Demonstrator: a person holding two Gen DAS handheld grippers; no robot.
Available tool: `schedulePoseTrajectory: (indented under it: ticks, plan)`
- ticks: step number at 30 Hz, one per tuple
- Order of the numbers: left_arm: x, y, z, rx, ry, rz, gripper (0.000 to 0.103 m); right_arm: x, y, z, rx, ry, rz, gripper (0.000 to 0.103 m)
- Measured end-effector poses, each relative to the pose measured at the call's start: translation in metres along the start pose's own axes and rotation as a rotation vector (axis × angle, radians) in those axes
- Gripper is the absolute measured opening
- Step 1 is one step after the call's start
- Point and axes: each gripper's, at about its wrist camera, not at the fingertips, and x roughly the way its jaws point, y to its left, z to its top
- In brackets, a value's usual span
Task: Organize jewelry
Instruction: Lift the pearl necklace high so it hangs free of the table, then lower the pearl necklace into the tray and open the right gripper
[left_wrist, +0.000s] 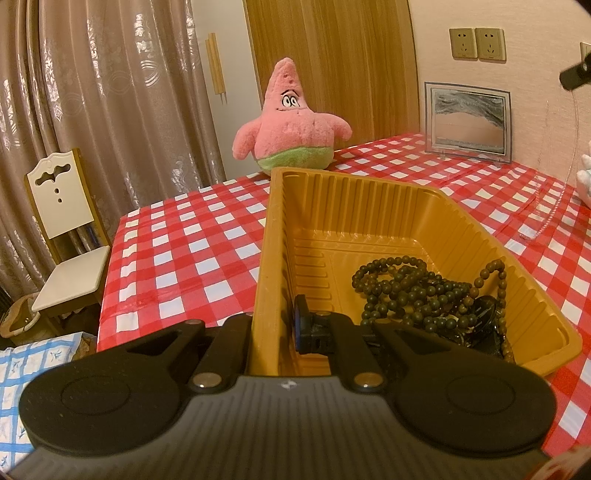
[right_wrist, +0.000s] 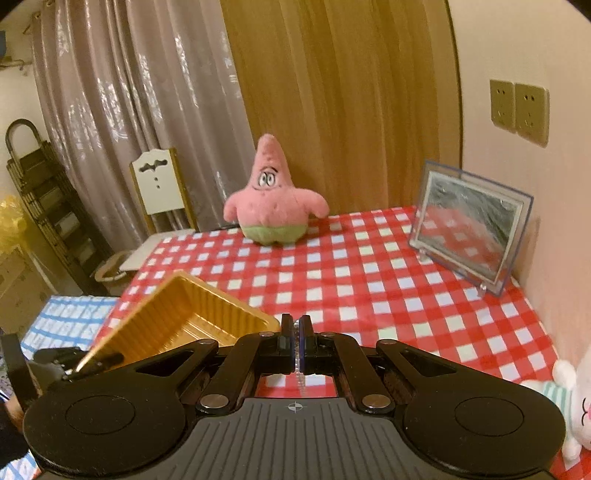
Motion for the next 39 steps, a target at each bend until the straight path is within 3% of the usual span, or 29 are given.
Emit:
schedulePoseTrajectory:
  ticks: [16,24,33,39]
  plan:
    - [0.001,-0.001,0.001,-0.002,-0.001,-0.002,0.006,-0.028,0.042,0.037,-0.051,-0.075,0.129,0.002]
    - [0.001,-0.001,0.003,-0.002,-0.004,-0.005,0.006,-0.025,0.073,0.053,-0.084,-0.105,0.247,0.002]
    - [0.000,-0.001,0.004,-0.001,-0.010,-0.008,0.005,0.013,0.117,0.057,-0.064,-0.091,0.387,0.002]
    - [0.000,-0.001,0.005,-0.003,-0.011,-0.008,0.005,0.064,0.131,0.041,0.038,-0.023,0.440,0.002]
